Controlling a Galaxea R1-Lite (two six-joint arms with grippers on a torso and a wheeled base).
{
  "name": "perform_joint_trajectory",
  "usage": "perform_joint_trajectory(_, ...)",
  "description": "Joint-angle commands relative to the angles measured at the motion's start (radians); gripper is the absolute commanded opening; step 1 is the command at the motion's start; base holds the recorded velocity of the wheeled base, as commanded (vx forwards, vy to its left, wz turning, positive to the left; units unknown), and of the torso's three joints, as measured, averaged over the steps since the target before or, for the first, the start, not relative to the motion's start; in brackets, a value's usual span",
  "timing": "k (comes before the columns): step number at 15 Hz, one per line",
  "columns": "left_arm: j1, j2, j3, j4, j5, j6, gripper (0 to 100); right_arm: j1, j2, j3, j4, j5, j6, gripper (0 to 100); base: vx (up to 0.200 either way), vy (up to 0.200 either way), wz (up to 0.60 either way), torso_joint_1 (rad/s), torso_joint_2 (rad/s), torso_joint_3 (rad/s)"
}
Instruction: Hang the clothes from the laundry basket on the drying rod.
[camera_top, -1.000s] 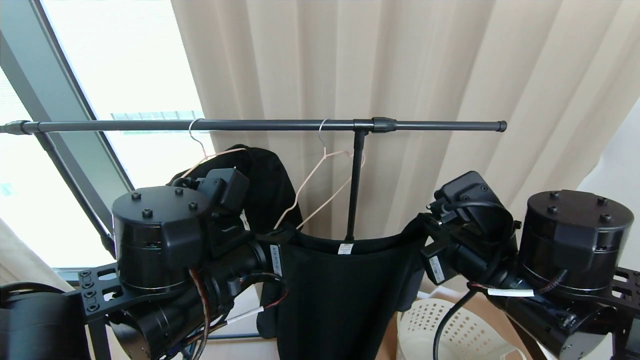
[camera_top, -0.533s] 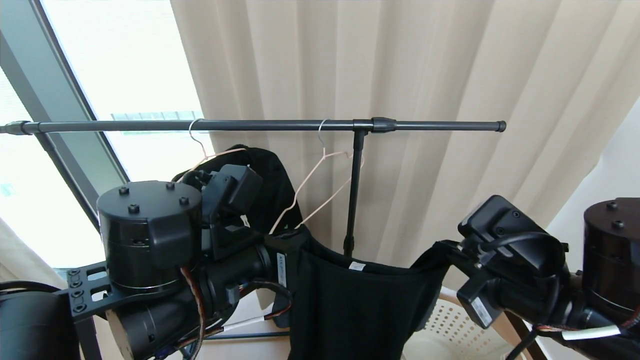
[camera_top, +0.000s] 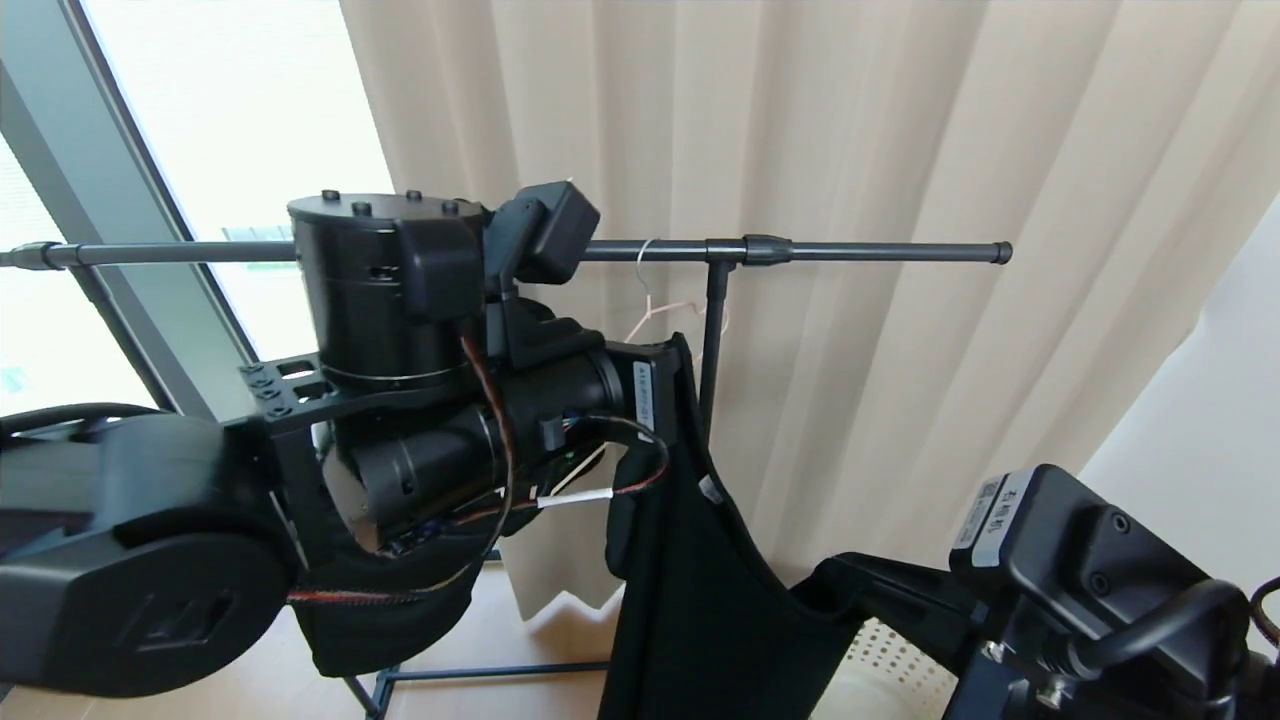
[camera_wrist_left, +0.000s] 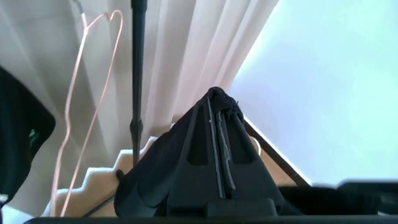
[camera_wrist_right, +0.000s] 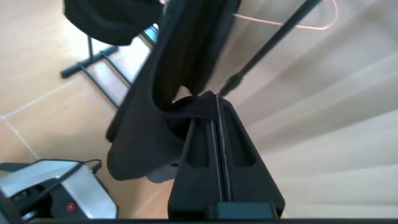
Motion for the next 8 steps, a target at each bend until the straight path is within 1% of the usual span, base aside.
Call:
perform_joint_trajectory(1,0.013,0.075,-0.088,0.034,-0.053,-0.003,0,0.071,0.024,-0.02,-0.002,0.0,0.05,0,0.0,0.0,0.0,0.0,0.0,0.0)
perform_joint_trajectory(3,0.017,0.1,-0.14,0.051,-0.099,-0.003,0,0.109,0.077,-0.048,-0.014,0.0,0.129,0,0.0,0.0,0.0,0.0,0.0,0.0)
perform_joint_trajectory(5,0.022,0.127,-0.176,0.051,-0.127,-0.003,0,0.125,0.151,-0.092,-0.06,-0.009,0.244,0,0.0,0.0,0.0,0.0,0.0,0.0)
perform_joint_trajectory(6,0.024,0.132,-0.188,0.051,-0.156,-0.004,0,0.131,0.173,-0.111,-0.076,-0.012,0.287,0,0.0,0.0,0.0,0.0,0.0,0.0)
perform_joint_trajectory(8,0.03,0.127,-0.19,0.049,-0.213,-0.006,0,0.139,0.189,-0.149,-0.076,-0.012,0.342,0,0.0,0.0,0.0,0.0,0.0,0.0)
